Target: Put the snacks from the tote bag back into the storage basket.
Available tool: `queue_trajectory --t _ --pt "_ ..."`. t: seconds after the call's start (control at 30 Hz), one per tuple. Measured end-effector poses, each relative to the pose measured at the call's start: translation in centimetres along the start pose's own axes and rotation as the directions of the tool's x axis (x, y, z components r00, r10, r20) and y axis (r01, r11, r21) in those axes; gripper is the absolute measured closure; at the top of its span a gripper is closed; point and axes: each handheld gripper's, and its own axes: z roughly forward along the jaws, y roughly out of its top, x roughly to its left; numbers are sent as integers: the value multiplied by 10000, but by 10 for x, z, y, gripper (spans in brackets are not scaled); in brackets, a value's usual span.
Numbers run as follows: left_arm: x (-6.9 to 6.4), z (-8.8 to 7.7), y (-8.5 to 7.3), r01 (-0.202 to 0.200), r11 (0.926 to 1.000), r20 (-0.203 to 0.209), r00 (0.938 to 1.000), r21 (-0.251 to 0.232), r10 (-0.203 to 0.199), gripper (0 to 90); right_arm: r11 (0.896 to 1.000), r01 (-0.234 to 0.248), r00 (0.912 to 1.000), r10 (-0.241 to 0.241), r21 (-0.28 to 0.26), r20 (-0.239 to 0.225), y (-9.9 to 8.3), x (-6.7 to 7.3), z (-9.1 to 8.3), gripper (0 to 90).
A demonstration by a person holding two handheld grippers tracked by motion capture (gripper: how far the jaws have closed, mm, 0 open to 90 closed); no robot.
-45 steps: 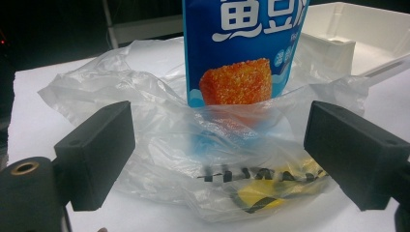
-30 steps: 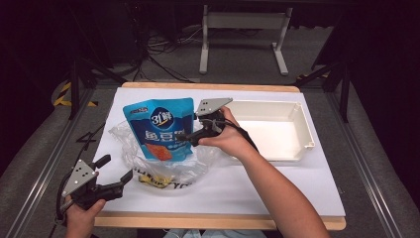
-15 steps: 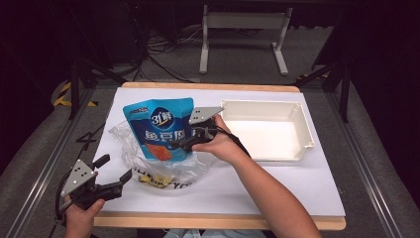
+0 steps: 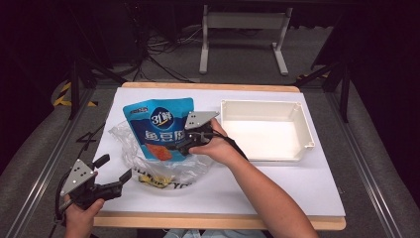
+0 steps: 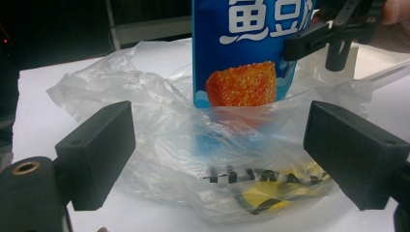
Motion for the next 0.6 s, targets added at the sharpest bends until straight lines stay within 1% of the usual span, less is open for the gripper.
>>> queue_trajectory --t 0.03,0.07,0.17,0.2,0.23,0.3,0.33,0.37,0.4,0.47,0.6 --pt "0 0 0 29 10000 -3 10000 0 -29 121 9999 152 9999 -152 -10 51 -1 0 1 223" --pt "0 0 0 35 10000 11 10000 -38 -35 121 9998 173 9998 -173 63 -9 -2 0 2 230" --pt "0 1 0 55 10000 43 10000 -32 -55 121 9999 -3 10000 4 105 -94 -6 1 4 226" --pt "0 1 0 60 10000 45 10000 -35 -60 121 9997 40 10000 -38 256 -81 -8 1 5 223" --pt "0 1 0 67 10000 46 10000 -35 -67 121 9995 104 9999 -103 292 -48 -9 1 6 223" --pt "0 1 0 58 10000 49 10000 -11 -58 121 9995 41 10000 -40 328 -60 -10 2 6 223" --pt "0 1 -1 39 10000 65 10000 -15 -39 121 9991 179 9998 -175 388 -104 -12 2 8 223" --pt "0 1 -1 52 10000 71 10000 -3 -52 121 9985 126 9998 -119 541 -142 -13 3 8 223" --pt "0 2 -1 69 10000 83 9999 2 -69 121 9977 212 9996 -200 644 -182 -13 4 10 236" --pt "0 2 -1 100 9999 79 9999 4 -100 121 9972 256 9995 -244 704 -190 -15 5 10 310" --pt "1 2 -1 131 9999 148 9998 34 -131 121 9969 358 9990 -340 705 -276 -15 4 10 374"
